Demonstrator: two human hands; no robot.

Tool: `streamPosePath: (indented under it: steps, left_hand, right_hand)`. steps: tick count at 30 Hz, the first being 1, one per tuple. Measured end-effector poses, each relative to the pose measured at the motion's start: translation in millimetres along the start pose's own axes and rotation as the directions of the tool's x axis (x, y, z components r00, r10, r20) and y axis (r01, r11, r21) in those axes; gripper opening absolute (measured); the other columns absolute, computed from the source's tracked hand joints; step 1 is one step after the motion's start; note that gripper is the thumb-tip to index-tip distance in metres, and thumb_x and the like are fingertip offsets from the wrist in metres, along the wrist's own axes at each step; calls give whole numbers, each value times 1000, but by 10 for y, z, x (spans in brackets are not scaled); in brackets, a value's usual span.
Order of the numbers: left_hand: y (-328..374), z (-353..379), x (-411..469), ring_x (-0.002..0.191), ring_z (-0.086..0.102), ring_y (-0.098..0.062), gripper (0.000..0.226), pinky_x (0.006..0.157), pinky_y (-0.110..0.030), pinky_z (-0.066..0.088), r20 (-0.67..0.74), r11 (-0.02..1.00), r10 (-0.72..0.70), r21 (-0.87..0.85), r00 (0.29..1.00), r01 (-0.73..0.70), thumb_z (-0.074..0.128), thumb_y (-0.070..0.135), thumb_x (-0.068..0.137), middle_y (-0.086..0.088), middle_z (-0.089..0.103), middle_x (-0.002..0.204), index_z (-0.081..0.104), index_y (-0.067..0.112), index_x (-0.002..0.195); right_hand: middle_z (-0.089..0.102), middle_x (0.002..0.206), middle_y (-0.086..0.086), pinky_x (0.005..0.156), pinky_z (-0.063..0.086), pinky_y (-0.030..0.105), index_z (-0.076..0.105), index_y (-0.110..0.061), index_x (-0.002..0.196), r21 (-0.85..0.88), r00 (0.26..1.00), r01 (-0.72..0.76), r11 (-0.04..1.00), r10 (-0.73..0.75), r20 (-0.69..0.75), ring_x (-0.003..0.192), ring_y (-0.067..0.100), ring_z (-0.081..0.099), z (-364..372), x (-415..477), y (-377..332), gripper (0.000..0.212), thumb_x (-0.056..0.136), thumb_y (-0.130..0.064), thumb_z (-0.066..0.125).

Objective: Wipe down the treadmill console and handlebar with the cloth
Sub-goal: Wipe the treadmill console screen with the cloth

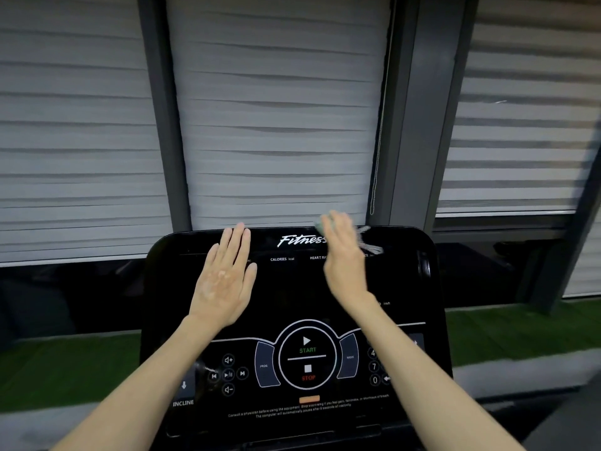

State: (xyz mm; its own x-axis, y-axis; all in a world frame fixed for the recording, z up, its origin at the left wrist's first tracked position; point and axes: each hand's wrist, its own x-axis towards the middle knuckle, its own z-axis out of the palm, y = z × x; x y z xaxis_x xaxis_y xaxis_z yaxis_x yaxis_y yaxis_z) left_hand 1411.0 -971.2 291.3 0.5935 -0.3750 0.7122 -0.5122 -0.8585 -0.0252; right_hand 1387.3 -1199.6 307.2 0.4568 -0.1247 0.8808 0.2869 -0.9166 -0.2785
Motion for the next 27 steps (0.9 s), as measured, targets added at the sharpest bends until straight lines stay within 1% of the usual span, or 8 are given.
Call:
streamPosePath:
  steps: [9, 11, 13, 15, 16, 18, 22, 27]
  left_hand:
    - [28, -115, 25, 150, 17, -28, 68, 120, -41, 19, 49, 995, -3, -95, 999, 7, 16, 42, 98, -13, 20, 162, 24, 3, 153]
    - [98, -215, 11, 151, 15, -27, 69, 120, -32, 8, 55, 981, -22, -191, 998, 32, 16, 44, 98, -12, 16, 163, 21, 4, 154]
    - [198, -323, -36, 150, 15, -21, 59, 118, -24, 3, 58, 921, -64, -381, 996, 82, 32, 37, 104, -7, 15, 163, 23, 7, 154]
    - [332, -427, -109, 146, 26, -15, 53, 116, -19, 12, 61, 798, -118, -588, 991, 131, 48, 27, 103, 0, 30, 158, 33, 12, 152]
    - [399, -475, -145, 140, 36, -11, 50, 113, -16, 21, 70, 735, -151, -659, 986, 159, 53, 25, 100, 4, 42, 150, 41, 15, 148]
    - [503, -553, -220, 122, 56, -5, 45, 101, -12, 36, 124, 616, -195, -757, 973, 220, 62, 24, 96, 13, 57, 128, 54, 21, 140]
    - [601, -685, -382, 92, 67, 7, 41, 84, -8, 48, 159, 520, -180, -822, 971, 232, 70, 20, 89, 20, 64, 114, 63, 26, 129]
    - [635, -817, -572, 84, 69, 2, 34, 78, -12, 53, 159, 488, -243, -832, 957, 262, 75, 19, 85, 18, 67, 104, 69, 23, 119]
  right_hand:
    - [56, 135, 13, 109, 39, 35, 60, -2, 127, 127, 944, 284, 950, -300, 137, 133, 29, 44, 83, -103, -459, 64, 72, 26, 43]
    - [62, 127, 9, 108, 39, 25, 64, -2, 121, 253, 961, 214, 943, -250, 118, 126, 14, 50, -48, -159, -472, 54, 77, 24, 45]
    - [65, 119, -3, 102, 41, 16, 67, -7, 118, 441, 989, -32, 897, -35, 142, 116, -3, 54, -206, -217, -555, 40, 88, 14, 48]
    - [67, 116, -5, 96, 46, 19, 67, -16, 118, 635, 920, -389, 667, 246, 305, 110, 3, 61, -363, -281, -634, 36, 94, 5, 50]
    - [69, 114, 0, 92, 51, 25, 65, -17, 119, 715, 844, -535, 450, 315, 433, 108, 12, 64, -436, -323, -662, 35, 96, 3, 48]
    - [69, 115, 11, 85, 56, 35, 60, -11, 125, 714, 699, -696, 78, 299, 649, 106, 25, 66, -587, -419, -707, 32, 99, -1, 45]
    - [66, 121, 13, 82, 57, 36, 53, -8, 132, 648, 623, -759, -70, 211, 753, 105, 24, 66, -821, -541, -806, 33, 101, -7, 43]
    - [65, 123, 14, 86, 56, 38, 56, -6, 130, 602, 580, -788, -127, 175, 796, 106, 25, 64, -992, -708, -938, 32, 101, -10, 43]
